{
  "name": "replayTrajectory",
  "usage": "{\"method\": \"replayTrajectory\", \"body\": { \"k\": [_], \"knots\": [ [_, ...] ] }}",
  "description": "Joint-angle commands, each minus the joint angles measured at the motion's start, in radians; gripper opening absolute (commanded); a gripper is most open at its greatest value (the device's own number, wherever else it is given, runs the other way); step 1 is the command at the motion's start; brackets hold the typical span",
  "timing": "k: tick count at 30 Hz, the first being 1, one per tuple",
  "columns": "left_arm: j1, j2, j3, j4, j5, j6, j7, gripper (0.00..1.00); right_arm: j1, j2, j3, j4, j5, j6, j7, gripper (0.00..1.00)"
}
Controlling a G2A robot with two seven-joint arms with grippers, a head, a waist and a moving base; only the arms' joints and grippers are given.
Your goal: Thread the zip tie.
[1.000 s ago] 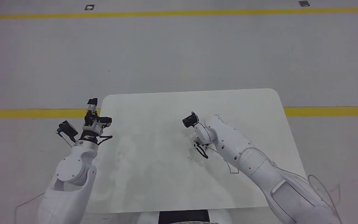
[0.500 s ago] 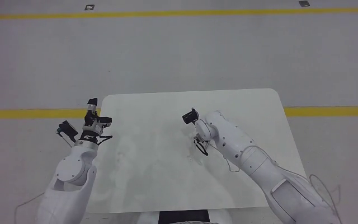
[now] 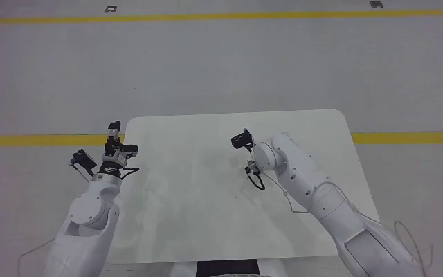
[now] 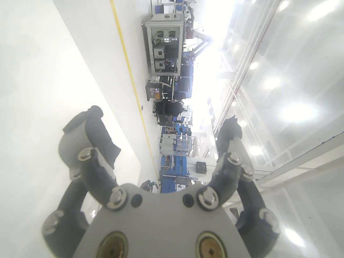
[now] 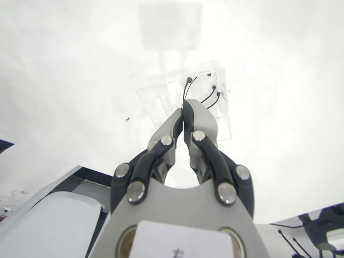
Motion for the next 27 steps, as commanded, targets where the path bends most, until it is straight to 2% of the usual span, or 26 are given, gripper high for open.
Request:
{"method": "replayTrajectory", "body": {
  "k": [1,6,11,16,20,27],
  "knots": [
    [0.000,0.000,0.000,0.000,0.000,0.000,0.000,1.00,-0.010,0.010,0.024,-0.016,0.025,-0.004,0.000,0.00],
    [0.000,0.000,0.000,0.000,0.000,0.000,0.000,1.00,-0.038,0.035,0.097,-0.053,0.115,0.007,0.000,0.00],
    [0.000,0.000,0.000,0.000,0.000,0.000,0.000,1.00,-0.069,0.047,0.164,-0.083,0.228,0.027,-0.004,0.00],
    [0.000,0.000,0.000,0.000,0.000,0.000,0.000,1.00,-0.097,0.050,0.237,-0.065,0.393,0.037,-0.048,0.00],
    [0.000,0.000,0.000,0.000,0.000,0.000,0.000,1.00,-0.111,0.051,0.288,-0.020,0.544,0.015,-0.085,0.00],
    [0.000,0.000,0.000,0.000,0.000,0.000,0.000,1.00,-0.116,0.050,0.320,0.061,0.747,-0.081,-0.106,0.00]
  ]
}}
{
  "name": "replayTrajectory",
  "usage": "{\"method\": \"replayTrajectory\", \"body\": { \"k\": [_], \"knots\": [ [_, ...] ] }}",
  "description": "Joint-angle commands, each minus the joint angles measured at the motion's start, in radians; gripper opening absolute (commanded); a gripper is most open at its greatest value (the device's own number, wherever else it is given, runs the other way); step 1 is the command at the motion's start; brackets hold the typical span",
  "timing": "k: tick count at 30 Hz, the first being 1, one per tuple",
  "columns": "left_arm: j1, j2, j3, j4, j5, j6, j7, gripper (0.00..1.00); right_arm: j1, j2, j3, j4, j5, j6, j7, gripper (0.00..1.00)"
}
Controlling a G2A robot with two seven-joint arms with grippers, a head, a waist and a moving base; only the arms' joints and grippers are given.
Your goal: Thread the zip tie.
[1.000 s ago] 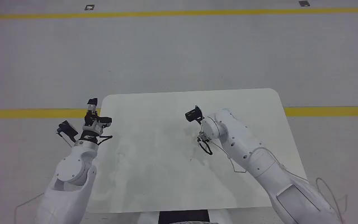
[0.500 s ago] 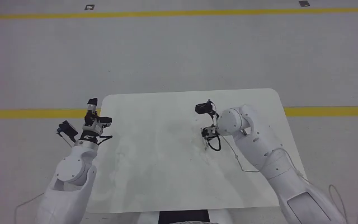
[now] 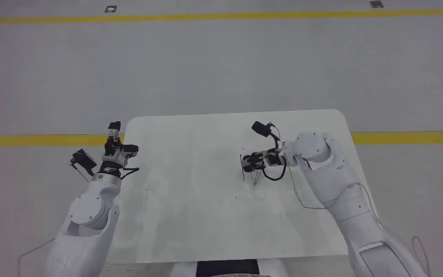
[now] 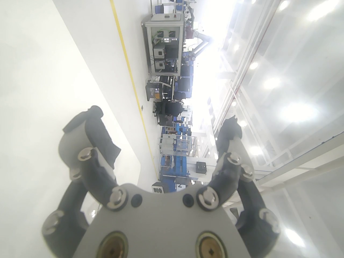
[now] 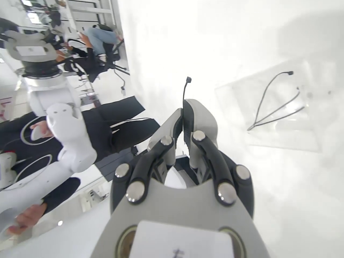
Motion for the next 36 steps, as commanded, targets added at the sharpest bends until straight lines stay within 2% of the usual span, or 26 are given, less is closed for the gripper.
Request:
{"method": "replayTrajectory", "body": {
  "k": [1,3,13,18,24,28,29,36],
  "knots": [
    [0.000,0.000,0.000,0.000,0.000,0.000,0.000,1.00,0.003,-0.001,-0.001,0.019,0.044,-0.027,-0.001,0.00],
    [0.000,0.000,0.000,0.000,0.000,0.000,0.000,1.00,0.002,-0.002,0.001,0.030,0.089,-0.056,-0.003,0.00],
    [0.000,0.000,0.000,0.000,0.000,0.000,0.000,1.00,-0.001,-0.003,0.000,0.030,0.090,-0.056,-0.010,0.00],
    [-0.003,-0.002,0.006,0.002,0.000,-0.004,0.001,1.00,-0.027,-0.018,-0.014,0.029,0.221,-0.044,-0.149,0.00],
    [0.014,-0.001,0.060,-0.010,0.055,0.007,-0.120,1.00,-0.035,-0.042,-0.036,0.043,0.370,0.002,-0.338,0.00],
    [0.011,0.003,0.091,-0.002,0.128,0.011,-0.208,1.00,-0.029,-0.055,-0.061,0.051,0.418,0.039,-0.418,0.00],
    [0.011,0.005,0.100,-0.001,0.138,0.015,-0.251,1.00,-0.027,-0.058,-0.065,0.054,0.431,0.045,-0.427,0.00],
    [0.010,0.007,0.098,0.002,0.153,0.019,-0.264,1.00,-0.026,-0.059,-0.066,0.056,0.439,0.047,-0.436,0.00]
  ]
}}
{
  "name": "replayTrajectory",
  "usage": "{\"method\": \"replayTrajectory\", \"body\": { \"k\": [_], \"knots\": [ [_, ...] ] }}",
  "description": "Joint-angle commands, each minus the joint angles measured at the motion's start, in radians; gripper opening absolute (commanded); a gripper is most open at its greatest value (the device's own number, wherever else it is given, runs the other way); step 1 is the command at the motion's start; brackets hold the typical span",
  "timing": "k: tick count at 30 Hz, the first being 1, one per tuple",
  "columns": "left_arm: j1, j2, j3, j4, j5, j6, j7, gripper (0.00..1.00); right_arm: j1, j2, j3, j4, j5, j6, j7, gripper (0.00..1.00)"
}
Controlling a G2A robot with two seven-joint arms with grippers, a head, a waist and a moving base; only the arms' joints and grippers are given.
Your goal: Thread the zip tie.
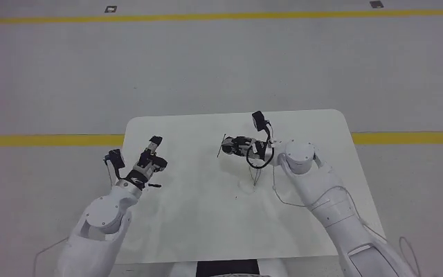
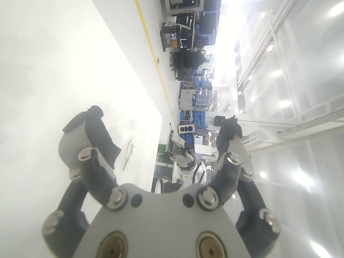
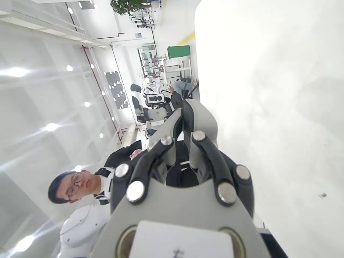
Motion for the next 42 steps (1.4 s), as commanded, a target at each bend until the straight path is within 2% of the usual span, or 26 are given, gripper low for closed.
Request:
{"method": "replayTrajectory", "body": {
  "k": [1,2,4,7,9,10,11,12,20,24,27,31,34,35,42],
  "knots": [
    [-0.002,-0.001,0.003,0.001,-0.004,-0.003,-0.001,1.00,0.000,0.000,0.000,0.000,0.000,0.000,0.000,0.00],
    [-0.008,-0.001,0.007,0.001,-0.007,-0.016,-0.009,1.00,-0.003,0.000,0.000,-0.001,0.001,-0.001,-0.004,0.00],
    [-0.017,0.000,0.019,0.006,-0.013,-0.061,-0.065,1.00,-0.018,-0.004,-0.003,-0.009,0.031,0.012,-0.037,0.00],
    [-0.034,-0.001,0.031,0.022,-0.069,-0.127,-0.148,1.00,-0.023,-0.011,-0.015,-0.013,0.066,0.037,-0.084,0.00],
    [-0.047,-0.002,0.042,0.040,-0.131,-0.168,-0.202,1.00,-0.024,-0.017,-0.026,-0.014,0.087,0.049,-0.120,0.00],
    [-0.051,-0.004,0.048,0.050,-0.170,-0.181,-0.219,1.00,-0.025,-0.020,-0.030,-0.014,0.093,0.053,-0.135,0.00],
    [-0.056,-0.008,0.061,0.067,-0.247,-0.191,-0.249,1.00,-0.026,-0.023,-0.036,-0.014,0.104,0.058,-0.154,0.00],
    [-0.064,-0.008,0.061,0.082,-0.272,-0.193,-0.268,1.00,-0.026,-0.024,-0.039,-0.015,0.100,0.061,-0.173,0.00],
    [-0.068,-0.007,0.056,0.089,-0.262,-0.200,-0.264,1.00,-0.023,-0.024,-0.043,-0.017,0.079,0.060,-0.189,0.00],
    [-0.074,-0.008,0.075,0.103,-0.263,-0.204,-0.289,1.00,-0.045,-0.027,-0.051,-0.057,0.074,0.036,-0.238,0.00],
    [-0.083,-0.011,0.092,0.126,-0.318,-0.221,-0.312,1.00,-0.064,-0.032,-0.062,-0.093,0.079,0.027,-0.292,0.00],
    [-0.108,-0.018,0.124,0.177,-0.367,-0.274,-0.337,1.00,-0.087,-0.037,-0.073,-0.132,0.083,0.019,-0.352,0.00],
    [-0.136,-0.024,0.150,0.218,-0.382,-0.315,-0.349,1.00,-0.110,-0.039,-0.070,-0.170,0.082,0.037,-0.408,0.00],
    [-0.151,-0.025,0.159,0.231,-0.360,-0.346,-0.353,1.00,-0.122,-0.039,-0.071,-0.188,0.082,0.048,-0.425,0.00],
    [-0.153,-0.025,0.161,0.235,-0.354,-0.353,-0.353,1.00,-0.128,-0.038,-0.072,-0.201,0.071,0.054,-0.435,0.00]
  ]
}}
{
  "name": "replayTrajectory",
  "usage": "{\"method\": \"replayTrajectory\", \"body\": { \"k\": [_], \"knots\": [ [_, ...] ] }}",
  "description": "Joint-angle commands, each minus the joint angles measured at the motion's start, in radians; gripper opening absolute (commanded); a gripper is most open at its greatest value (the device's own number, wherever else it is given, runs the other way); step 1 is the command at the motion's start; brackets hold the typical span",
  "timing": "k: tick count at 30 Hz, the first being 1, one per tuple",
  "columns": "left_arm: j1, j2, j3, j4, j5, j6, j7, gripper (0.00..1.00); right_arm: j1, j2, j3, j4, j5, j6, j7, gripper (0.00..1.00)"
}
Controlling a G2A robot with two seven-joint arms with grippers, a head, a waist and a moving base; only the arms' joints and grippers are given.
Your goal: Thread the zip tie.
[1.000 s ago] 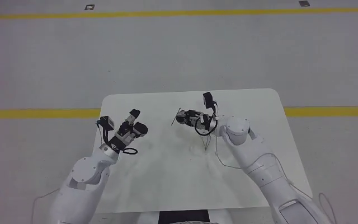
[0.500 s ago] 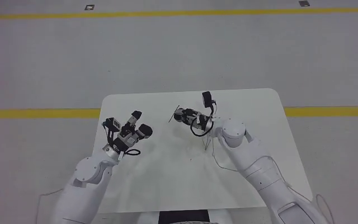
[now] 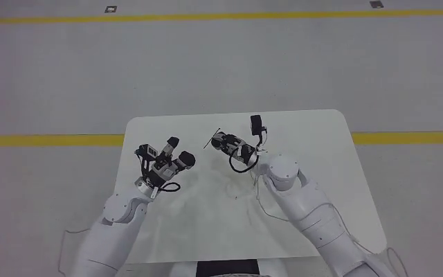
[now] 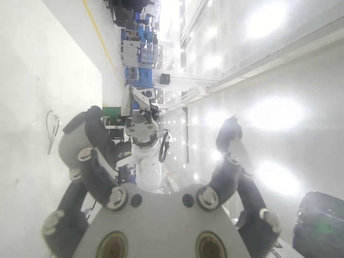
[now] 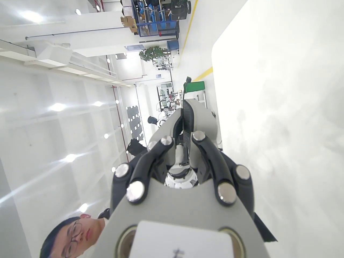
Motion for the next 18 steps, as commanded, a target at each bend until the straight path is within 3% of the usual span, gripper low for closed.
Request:
{"method": "replayTrajectory", "body": {
  "k": [1,5,8,18],
  "knots": [
    [0.000,0.000,0.000,0.000,0.000,0.000,0.000,1.00,0.000,0.000,0.000,0.000,0.000,0.000,0.000,0.00],
    [0.000,0.000,0.000,0.000,0.000,0.000,0.000,1.00,0.000,0.000,0.000,0.000,0.000,0.000,0.000,0.00],
    [-0.013,-0.001,0.009,0.001,0.051,-0.006,0.019,1.00,-0.018,0.000,-0.005,-0.031,-0.035,-0.016,-0.044,0.00],
    [-0.056,-0.026,0.019,0.011,0.104,-0.006,0.043,1.00,-0.087,-0.007,-0.044,-0.160,-0.156,0.071,-0.233,0.00]
  ]
}}
